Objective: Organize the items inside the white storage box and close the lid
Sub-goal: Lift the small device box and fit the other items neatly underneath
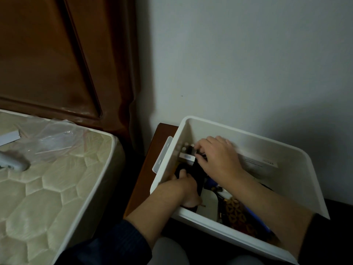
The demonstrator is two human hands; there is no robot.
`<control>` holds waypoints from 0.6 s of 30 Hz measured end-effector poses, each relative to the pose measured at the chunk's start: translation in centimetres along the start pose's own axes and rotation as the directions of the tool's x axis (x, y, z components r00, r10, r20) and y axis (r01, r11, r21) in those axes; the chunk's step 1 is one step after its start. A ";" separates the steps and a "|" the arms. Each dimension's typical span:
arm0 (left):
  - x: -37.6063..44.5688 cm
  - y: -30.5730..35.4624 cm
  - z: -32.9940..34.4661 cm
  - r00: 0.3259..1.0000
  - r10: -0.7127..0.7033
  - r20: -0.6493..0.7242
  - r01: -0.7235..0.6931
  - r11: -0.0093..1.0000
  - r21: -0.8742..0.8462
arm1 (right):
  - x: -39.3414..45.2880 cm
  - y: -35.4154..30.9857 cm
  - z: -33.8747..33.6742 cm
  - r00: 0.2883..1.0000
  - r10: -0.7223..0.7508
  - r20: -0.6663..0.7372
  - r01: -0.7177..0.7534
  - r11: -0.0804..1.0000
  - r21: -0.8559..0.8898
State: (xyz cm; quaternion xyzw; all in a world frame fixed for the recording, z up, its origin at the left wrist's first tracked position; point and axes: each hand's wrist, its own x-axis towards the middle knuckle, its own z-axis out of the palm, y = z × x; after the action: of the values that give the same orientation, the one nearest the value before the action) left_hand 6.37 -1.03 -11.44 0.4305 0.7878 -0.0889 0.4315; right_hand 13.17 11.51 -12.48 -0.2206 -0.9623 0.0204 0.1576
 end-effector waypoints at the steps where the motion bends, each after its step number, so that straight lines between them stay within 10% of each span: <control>1: -0.1 0.1 0.0 1.000 -0.013 -0.006 0.013 1.000 -0.014 | -0.9 0.5 -0.4 0.997 0.070 0.035 -0.073 0.993 0.096; 3: -0.2 0.2 0.0 0.999 -0.037 -0.020 0.036 0.999 -0.041 | -2.6 1.3 -0.6 0.936 0.268 0.230 -0.324 0.910 0.258; 8: -0.5 0.3 -0.1 0.996 -0.065 -0.062 0.058 0.993 -0.106 | -4.4 0.5 1.3 0.485 0.356 0.799 -0.860 0.359 0.362; 18: -0.2 -0.1 -0.3 0.986 -0.075 -0.150 0.027 0.954 -0.299 | -4.5 -0.8 3.1 0.417 0.344 0.841 -0.909 0.178 0.377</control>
State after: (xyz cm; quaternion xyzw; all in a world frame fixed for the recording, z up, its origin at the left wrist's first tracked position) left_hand 6.18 -1.04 -11.16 0.3462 0.8351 0.0540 0.4241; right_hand 15.76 8.97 -16.64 -0.5045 -0.6181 0.5960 -0.0908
